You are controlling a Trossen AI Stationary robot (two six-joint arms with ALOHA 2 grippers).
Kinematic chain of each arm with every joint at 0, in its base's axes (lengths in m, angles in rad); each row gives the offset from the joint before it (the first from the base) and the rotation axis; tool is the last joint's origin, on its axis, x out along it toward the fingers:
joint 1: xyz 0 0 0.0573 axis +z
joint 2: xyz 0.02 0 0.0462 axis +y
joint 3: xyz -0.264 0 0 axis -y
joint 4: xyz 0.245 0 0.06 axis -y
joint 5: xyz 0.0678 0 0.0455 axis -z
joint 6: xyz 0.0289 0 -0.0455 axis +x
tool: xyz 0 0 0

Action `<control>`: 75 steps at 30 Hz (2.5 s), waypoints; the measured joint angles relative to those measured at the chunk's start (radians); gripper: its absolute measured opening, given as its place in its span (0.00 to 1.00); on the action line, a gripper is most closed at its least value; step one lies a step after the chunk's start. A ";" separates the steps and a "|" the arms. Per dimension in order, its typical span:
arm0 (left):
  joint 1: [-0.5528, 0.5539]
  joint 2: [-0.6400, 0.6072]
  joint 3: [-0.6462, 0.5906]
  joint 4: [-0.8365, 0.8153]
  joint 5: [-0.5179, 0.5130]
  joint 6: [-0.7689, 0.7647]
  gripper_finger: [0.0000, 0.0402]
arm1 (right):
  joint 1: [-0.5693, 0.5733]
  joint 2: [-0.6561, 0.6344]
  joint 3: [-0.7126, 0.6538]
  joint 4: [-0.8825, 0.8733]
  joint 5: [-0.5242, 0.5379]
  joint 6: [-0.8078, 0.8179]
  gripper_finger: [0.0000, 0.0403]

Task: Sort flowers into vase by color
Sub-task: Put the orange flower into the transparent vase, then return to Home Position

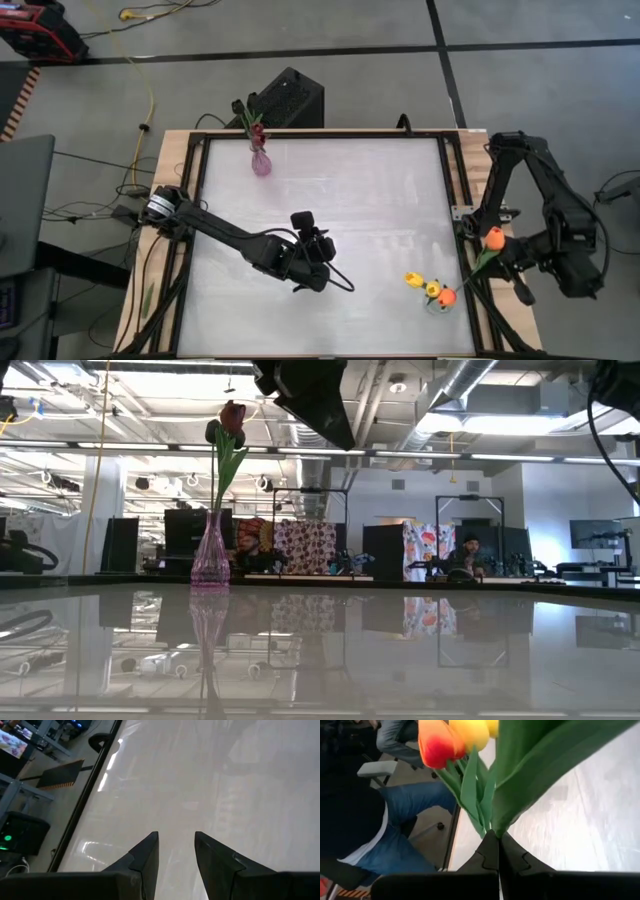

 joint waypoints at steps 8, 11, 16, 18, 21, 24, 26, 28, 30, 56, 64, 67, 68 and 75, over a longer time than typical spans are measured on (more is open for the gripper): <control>0.000 0.000 0.000 0.002 0.001 -0.001 0.29 | -0.024 0.011 -0.004 -0.014 -0.014 -0.001 0.04; 0.000 0.000 0.000 0.002 0.002 -0.001 0.29 | -0.028 0.024 -0.021 -0.019 -0.032 0.023 0.04; 0.000 0.000 0.000 0.002 0.010 0.000 0.29 | -0.028 0.055 -0.032 -0.019 -0.041 0.072 0.04; 0.000 0.000 0.000 0.002 0.010 0.000 0.29 | -0.028 0.069 -0.032 -0.015 -0.054 0.074 0.06; 0.000 0.000 0.000 0.003 0.011 0.000 0.29 | -0.028 0.094 -0.032 -0.012 -0.076 0.076 0.11; 0.000 0.000 0.000 0.015 0.011 0.001 0.29 | -0.029 0.111 -0.033 -0.020 -0.080 0.105 0.18; 0.000 0.000 0.000 0.017 0.018 0.001 0.29 | -0.036 0.115 -0.033 -0.031 -0.110 0.152 0.22; 0.000 0.000 0.000 0.017 0.020 0.000 0.29 | -0.053 0.116 -0.033 -0.035 -0.187 0.188 0.28; 0.000 0.000 0.000 0.017 0.020 0.000 0.29 | -0.076 0.117 -0.033 -0.039 -0.260 0.215 0.34; -0.035 0.000 0.000 0.006 0.020 0.039 0.29 | -0.602 -0.088 0.148 -0.233 -0.451 -0.015 0.34; -0.067 0.000 0.000 -0.055 -0.029 0.039 0.29 | -1.050 -0.087 0.147 -0.151 -0.366 -0.512 0.16; -0.082 -0.001 0.000 -0.119 -0.104 0.035 0.29 | -1.220 -0.059 0.147 0.040 -0.396 -0.751 0.12; -0.084 -0.001 0.000 -0.144 -0.115 0.035 0.29 | -1.272 -0.046 0.148 0.104 -0.436 -0.830 0.10; -0.084 -0.104 -0.046 -0.300 -0.115 0.019 0.29 | -1.567 0.078 0.147 0.487 -0.680 -1.234 0.04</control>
